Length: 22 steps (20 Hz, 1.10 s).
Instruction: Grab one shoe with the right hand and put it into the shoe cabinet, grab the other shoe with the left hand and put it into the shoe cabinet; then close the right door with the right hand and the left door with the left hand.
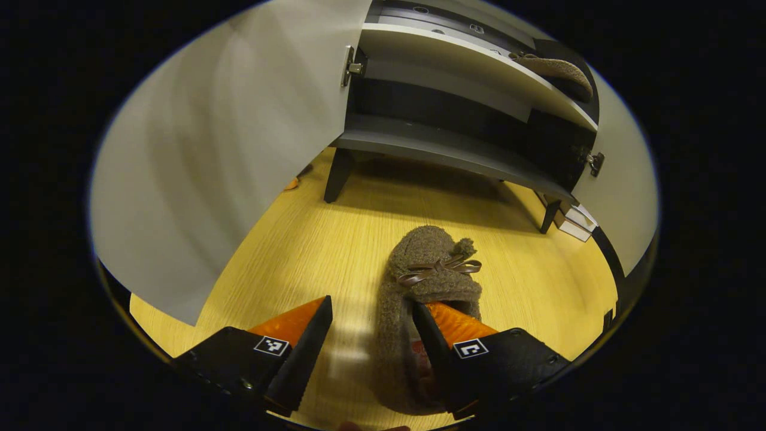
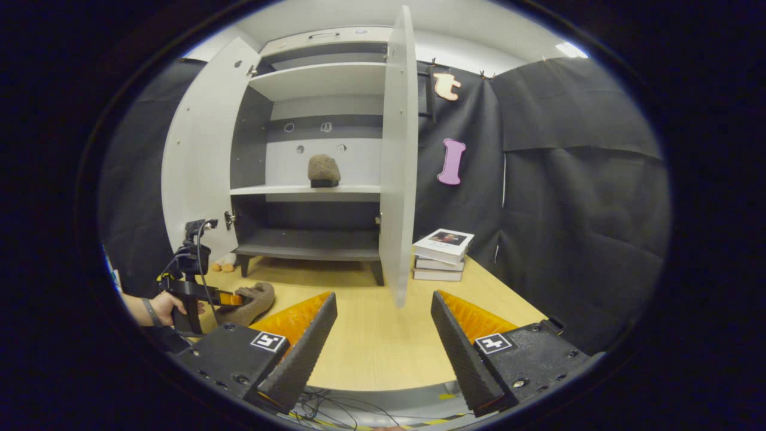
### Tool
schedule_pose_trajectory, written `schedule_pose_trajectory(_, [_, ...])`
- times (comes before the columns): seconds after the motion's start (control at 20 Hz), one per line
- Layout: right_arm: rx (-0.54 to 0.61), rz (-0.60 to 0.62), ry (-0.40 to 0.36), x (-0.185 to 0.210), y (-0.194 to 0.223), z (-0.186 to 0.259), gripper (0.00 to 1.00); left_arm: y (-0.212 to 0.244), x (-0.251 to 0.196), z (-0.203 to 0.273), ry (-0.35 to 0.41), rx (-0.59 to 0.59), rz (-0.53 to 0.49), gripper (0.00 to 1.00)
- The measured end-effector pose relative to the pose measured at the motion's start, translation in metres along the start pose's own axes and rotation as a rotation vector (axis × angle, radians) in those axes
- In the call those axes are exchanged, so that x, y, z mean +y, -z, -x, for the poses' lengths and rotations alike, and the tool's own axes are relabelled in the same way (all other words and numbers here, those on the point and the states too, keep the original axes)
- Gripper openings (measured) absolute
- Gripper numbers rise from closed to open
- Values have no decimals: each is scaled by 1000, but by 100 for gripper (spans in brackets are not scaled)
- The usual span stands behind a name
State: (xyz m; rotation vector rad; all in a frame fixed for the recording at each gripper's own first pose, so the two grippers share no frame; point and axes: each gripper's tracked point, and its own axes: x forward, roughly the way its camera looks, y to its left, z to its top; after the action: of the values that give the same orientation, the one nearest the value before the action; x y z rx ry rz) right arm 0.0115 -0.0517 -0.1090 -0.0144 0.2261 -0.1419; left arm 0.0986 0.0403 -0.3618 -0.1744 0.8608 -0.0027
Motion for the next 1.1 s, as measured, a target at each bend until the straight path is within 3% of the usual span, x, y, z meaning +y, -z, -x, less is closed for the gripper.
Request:
schedule_pose_trajectory(0.2, [20, 9, -5, -3, 4, -4, 100, 3, -1, -7, -8, -13, 19, 80])
schedule_pose_trajectory(0.25, [20, 11, -6, -3, 3, -5, 100, 5, -4, -9, 9, -10, 28, 55])
schedule_pose_trajectory(0.3, [21, 15, -6, -4, 3, -6, 100, 7, -6, -9, 26, -7, 40, 58])
schedule_pose_trajectory(0.35, [21, 20, -6, -4, 3, -7, 100, 7, -9, -11, 39, -10, 53, 35])
schedule_pose_trajectory(0.4, [20, 23, -9, -2, 3, -7, 100, 4, -11, -10, 54, -23, 46, 28])
schedule_pose_trajectory(0.45, [21, 26, -15, -1, 2, -7, 100, 0, -7, -14, 31, -53, 17, 28])
schedule_pose_trajectory(0.5, [22, 28, -21, -1, 4, -7, 100, -1, -5, -15, 7, -49, 12, 11])
schedule_pose_trajectory(0.55, [22, 30, -28, 0, 5, -7, 100, -1, -5, -18, -6, -59, 16, 4])
schedule_pose_trajectory(0.85, [15, 47, -58, 7, 2, -8, 100, -16, -25, 34, -35, -126, 57, 1])
schedule_pose_trajectory(1.1, [12, 45, -99, 20, 3, -10, 100, -103, -89, 113, 50, -328, 62, 1])
